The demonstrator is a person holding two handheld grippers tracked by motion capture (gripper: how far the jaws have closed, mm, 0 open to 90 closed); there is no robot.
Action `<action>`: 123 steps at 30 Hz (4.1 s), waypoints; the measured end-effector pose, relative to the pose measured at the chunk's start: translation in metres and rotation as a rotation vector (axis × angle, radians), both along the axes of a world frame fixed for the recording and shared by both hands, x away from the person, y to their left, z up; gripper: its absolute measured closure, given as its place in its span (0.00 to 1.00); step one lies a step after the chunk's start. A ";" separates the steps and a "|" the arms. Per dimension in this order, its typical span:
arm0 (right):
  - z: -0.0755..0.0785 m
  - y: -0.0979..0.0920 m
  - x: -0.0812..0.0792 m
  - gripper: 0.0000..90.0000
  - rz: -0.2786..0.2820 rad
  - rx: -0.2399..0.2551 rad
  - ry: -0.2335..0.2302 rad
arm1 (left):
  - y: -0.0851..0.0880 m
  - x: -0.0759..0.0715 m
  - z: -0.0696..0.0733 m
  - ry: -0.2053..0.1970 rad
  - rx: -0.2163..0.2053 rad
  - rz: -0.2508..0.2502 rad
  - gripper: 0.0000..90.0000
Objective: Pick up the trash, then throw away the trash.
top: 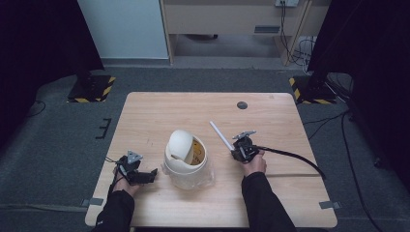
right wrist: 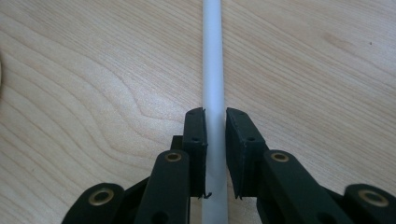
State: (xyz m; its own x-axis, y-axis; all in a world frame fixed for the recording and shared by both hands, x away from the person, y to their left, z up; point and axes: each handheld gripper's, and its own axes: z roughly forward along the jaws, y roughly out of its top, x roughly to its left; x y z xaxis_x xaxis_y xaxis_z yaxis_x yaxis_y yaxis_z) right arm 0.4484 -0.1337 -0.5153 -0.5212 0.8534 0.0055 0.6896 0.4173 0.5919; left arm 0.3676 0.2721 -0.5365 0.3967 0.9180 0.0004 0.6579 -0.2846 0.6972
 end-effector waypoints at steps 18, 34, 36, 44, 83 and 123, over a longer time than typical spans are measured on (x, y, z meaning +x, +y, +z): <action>0.051 -0.031 -0.011 0.88 0.057 0.062 -0.108 | 0.000 0.000 0.000 0.000 0.000 0.000 0.00; 0.080 -0.078 -0.044 0.88 0.053 0.283 -0.228 | 0.000 0.000 0.007 0.029 -0.016 0.039 0.11; 0.085 -0.082 -0.045 0.88 0.047 0.312 -0.250 | 0.001 0.000 0.009 0.036 -0.037 0.040 0.16; 0.105 -0.092 -0.053 0.88 0.056 0.393 -0.328 | -0.002 -0.004 0.032 -0.051 -0.102 -0.005 0.22; 0.158 -0.109 -0.078 0.88 0.109 0.533 -0.505 | -0.029 -0.057 0.176 -0.596 -0.372 -0.052 0.18; 0.155 -0.088 -0.093 0.88 0.241 0.606 -0.480 | -0.161 -0.030 0.222 -0.542 -0.528 -0.306 0.18</action>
State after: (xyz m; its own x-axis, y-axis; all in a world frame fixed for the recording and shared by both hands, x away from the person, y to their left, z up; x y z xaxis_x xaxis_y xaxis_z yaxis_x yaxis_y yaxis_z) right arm 0.3558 -0.2216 -0.3605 -0.7533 0.6380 0.1597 0.2348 0.0340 0.9714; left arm 0.3376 0.1116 -0.3148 0.6991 0.7015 -0.1384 0.1372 0.0583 0.9888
